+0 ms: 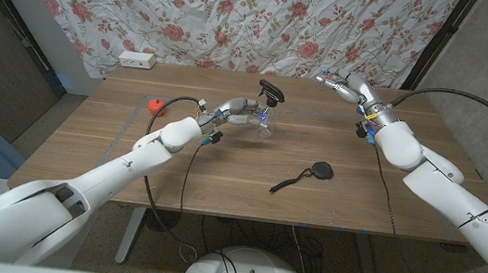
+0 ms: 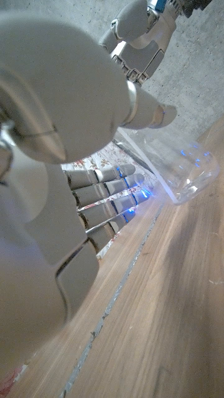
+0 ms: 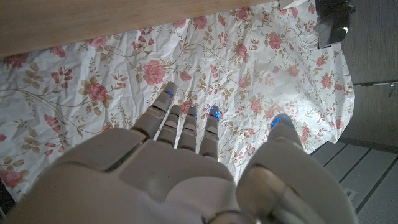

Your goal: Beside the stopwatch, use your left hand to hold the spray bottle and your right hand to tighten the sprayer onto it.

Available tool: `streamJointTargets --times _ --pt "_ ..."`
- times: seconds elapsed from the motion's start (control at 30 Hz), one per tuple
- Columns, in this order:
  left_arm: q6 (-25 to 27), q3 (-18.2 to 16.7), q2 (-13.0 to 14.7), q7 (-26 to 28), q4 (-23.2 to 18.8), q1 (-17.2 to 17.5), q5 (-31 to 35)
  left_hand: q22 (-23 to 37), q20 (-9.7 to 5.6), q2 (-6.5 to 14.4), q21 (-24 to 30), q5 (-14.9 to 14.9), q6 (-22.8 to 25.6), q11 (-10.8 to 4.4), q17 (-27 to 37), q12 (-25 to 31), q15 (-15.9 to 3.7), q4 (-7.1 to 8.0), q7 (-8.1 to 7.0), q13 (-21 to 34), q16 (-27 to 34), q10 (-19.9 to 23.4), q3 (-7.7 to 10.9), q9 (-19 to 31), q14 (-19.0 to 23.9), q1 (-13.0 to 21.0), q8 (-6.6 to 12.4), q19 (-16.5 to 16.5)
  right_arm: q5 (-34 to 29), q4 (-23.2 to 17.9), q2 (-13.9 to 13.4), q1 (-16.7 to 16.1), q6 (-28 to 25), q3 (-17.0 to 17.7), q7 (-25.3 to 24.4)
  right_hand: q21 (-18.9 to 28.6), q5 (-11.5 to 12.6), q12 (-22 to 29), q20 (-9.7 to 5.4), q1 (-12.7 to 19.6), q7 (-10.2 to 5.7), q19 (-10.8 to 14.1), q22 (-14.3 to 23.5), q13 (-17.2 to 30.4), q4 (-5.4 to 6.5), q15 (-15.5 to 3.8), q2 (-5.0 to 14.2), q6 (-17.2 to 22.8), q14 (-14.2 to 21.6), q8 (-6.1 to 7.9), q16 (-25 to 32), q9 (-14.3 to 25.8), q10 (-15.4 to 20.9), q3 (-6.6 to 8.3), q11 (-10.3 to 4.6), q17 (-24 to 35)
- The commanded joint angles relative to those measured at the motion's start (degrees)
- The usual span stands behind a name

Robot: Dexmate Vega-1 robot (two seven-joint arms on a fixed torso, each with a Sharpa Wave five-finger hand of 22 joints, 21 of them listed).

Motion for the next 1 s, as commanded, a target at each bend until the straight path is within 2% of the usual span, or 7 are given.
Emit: streamJointTargets --times 0.03,0.4,0.47,0.63,0.77,1.0 --pt "1.45 -1.20 0.42 4.11 -1.39 2.37 0.36 0.08 -1.12 4.06 -0.16 0.27 3.43 -3.50 -0.04 -0.26 -7.80 0.88 -3.57 -0.19 -0.33 3.15 0.66 0.12 -0.30 1.83 14.63 -0.63 6.76 4.65 3.59 0.40 3.00 -0.55 -0.96 -0.10 -0.14 0.27 -0.40 -1.20 0.08 -0.56 -0.03 0.06 0.37 -0.37 0.10 -0.65 0.01 -0.40 -0.01 0.11 0.20 -0.06 0.10 0.08" --pt "1.29 -1.35 -0.27 5.58 -0.13 2.77 0.16 0.09 -1.14 3.73 -0.31 0.26 3.07 -3.37 -0.30 -0.42 -7.79 0.85 -3.71 -0.68 -0.66 2.37 0.62 0.02 -0.67 1.51 13.56 -1.24 13.44 10.62 7.04 1.75 7.27 -1.45 0.54 -0.12 -0.26 0.18 -0.30 -2.64 0.65 -1.41 -0.06 -0.02 1.00 -0.37 0.67 -1.55 -0.70 -1.01 -0.17 0.02 -0.24 -0.32 0.08 0.01" --pt "1.35 -1.28 -0.39 5.55 0.14 2.77 0.05 0.09 -1.10 3.56 -0.34 0.27 3.04 -3.63 -0.47 -0.58 -7.76 0.76 -3.80 -0.91 -0.98 1.77 0.67 -0.01 -1.17 1.50 13.14 -1.47 14.61 11.49 7.61 1.81 7.83 -1.50 0.69 -0.08 -0.26 0.22 -0.27 -3.05 1.24 -1.52 -0.07 -0.04 1.17 -0.47 0.80 -1.60 -0.71 -1.08 -0.14 0.00 -0.21 -0.40 0.12 -0.01" --pt "1.63 -1.04 -0.68 5.96 0.68 2.79 0.23 0.11 0.33 3.01 -0.52 0.29 1.56 -3.69 -0.91 -0.95 -7.83 0.53 -3.99 -1.60 -1.77 -0.02 0.69 -0.08 -2.64 1.60 11.30 -2.47 17.12 13.76 9.03 2.08 9.46 -1.66 0.98 -0.06 -0.26 0.24 -0.32 -3.68 1.68 -1.77 -0.08 -0.08 1.44 -0.48 1.03 -1.90 -0.73 -1.26 -0.08 -0.04 -0.21 -0.52 0.23 -0.04" --pt "1.37 -0.77 -1.28 5.99 1.80 2.58 0.05 0.13 0.54 2.67 -0.48 0.25 0.35 -3.85 -1.17 -1.03 -7.80 0.55 -4.82 -2.13 -2.18 -0.93 0.54 -0.10 -3.73 1.56 9.91 -2.94 17.97 15.26 9.81 2.51 10.40 -2.09 1.07 -0.04 -0.23 0.25 -0.39 -4.25 1.77 -2.02 -0.09 -0.11 1.69 -0.60 1.32 -1.88 -0.82 -1.29 -0.06 -0.06 -0.23 -0.59 0.32 -0.06" --pt "1.13 -0.43 -2.14 6.00 3.25 2.51 -0.52 0.13 0.86 2.31 -0.71 0.21 -0.03 -3.82 -1.50 -1.01 -7.62 0.57 -5.05 -2.91 -2.37 -2.00 0.34 -0.09 -4.54 1.57 8.44 -4.38 19.32 17.46 10.76 3.06 11.64 -2.68 1.47 0.01 -0.22 0.28 -0.41 -4.79 1.91 -2.17 -0.11 -0.15 1.89 -0.67 1.53 -1.70 -0.84 -1.25 -0.01 -0.09 -0.20 -0.68 0.29 -0.09"
